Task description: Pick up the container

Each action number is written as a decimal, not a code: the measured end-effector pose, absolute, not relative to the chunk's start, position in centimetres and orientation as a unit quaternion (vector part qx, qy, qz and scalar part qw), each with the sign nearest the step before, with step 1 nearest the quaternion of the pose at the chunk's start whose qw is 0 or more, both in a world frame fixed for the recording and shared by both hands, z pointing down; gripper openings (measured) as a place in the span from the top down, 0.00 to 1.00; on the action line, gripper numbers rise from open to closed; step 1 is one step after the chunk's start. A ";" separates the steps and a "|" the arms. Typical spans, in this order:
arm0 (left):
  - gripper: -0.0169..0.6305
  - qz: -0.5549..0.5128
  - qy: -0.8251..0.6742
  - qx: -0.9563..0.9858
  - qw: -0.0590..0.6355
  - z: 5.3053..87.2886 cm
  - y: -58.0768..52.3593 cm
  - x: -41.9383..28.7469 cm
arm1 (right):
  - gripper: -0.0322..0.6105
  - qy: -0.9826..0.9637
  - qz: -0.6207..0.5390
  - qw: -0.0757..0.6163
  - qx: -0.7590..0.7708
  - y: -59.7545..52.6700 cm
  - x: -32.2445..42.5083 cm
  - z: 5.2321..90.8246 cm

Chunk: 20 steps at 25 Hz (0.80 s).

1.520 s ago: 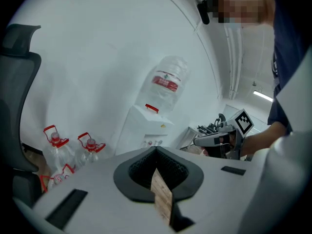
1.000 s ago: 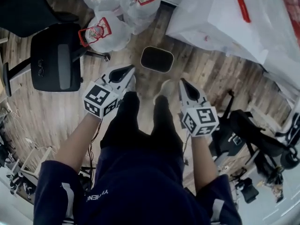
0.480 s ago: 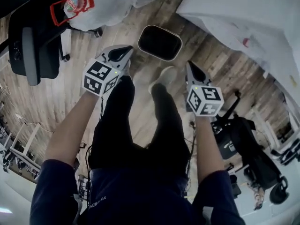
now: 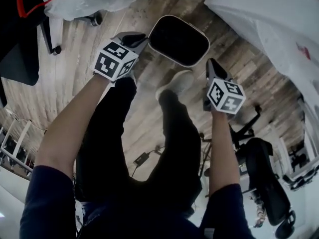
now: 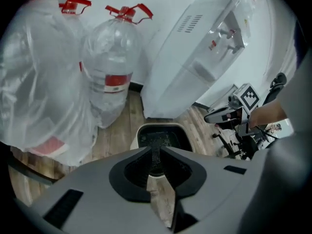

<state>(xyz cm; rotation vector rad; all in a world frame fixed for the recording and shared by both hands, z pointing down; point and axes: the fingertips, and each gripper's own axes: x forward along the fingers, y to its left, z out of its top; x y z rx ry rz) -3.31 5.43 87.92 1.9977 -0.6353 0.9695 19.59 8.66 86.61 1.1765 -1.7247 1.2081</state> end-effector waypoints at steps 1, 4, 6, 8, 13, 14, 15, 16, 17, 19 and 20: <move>0.86 0.389 -0.249 0.789 0.404 89.2 5.6 -3.3 | 0.92 -0.664 0.470 0.361 0.455 8.8 19.8 88.0; 0.78 0.401 -0.238 0.781 0.414 92.7 6.7 -3.0 | 0.87 -0.652 0.481 0.370 0.455 9.4 20.4 91.8; 0.72 0.409 -0.229 0.773 0.428 94.9 7.4 -2.8 | 0.76 -0.640 0.493 0.367 0.461 9.8 20.8 94.1; 0.68 0.419 -0.221 0.764 0.438 96.7 8.0 -2.6 | 0.74 -0.632 0.502 0.361 0.467 10.0 21.1 95.8; 0.60 0.416 -0.227 0.739 0.478 99.7 8.6 -1.9 | 0.67 -0.619 0.513 0.371 0.464 10.2 21.3 99.0; 0.60 0.415 -0.230 0.735 0.484 100.1 8.6 -1.7 | 0.66 -0.616 0.513 0.376 0.466 10.2 21.4 99.6; 0.59 0.415 -0.234 0.732 0.487 100.5 8.7 -1.5 | 0.66 -0.613 0.512 0.379 0.467 10.1 21.4 100.1; 0.59 0.418 -0.238 0.729 0.486 101.0 8.7 -1.3 | 0.66 -0.610 0.513 0.381 0.468 10.0 21.4 100.6; 0.59 0.421 -0.243 0.726 0.486 101.5 8.7 -1.3 | 0.66 -0.607 0.514 0.384 0.469 10.0 21.4 101.2; 0.59 0.422 -0.258 0.718 0.491 102.4 8.7 -1.1 | 0.66 -0.601 0.516 0.390 0.469 10.1 21.4 102.3; 0.59 0.421 -0.264 0.714 0.494 102.8 8.7 -1.1 | 0.66 -0.598 0.518 0.394 0.468 10.3 21.5 102.8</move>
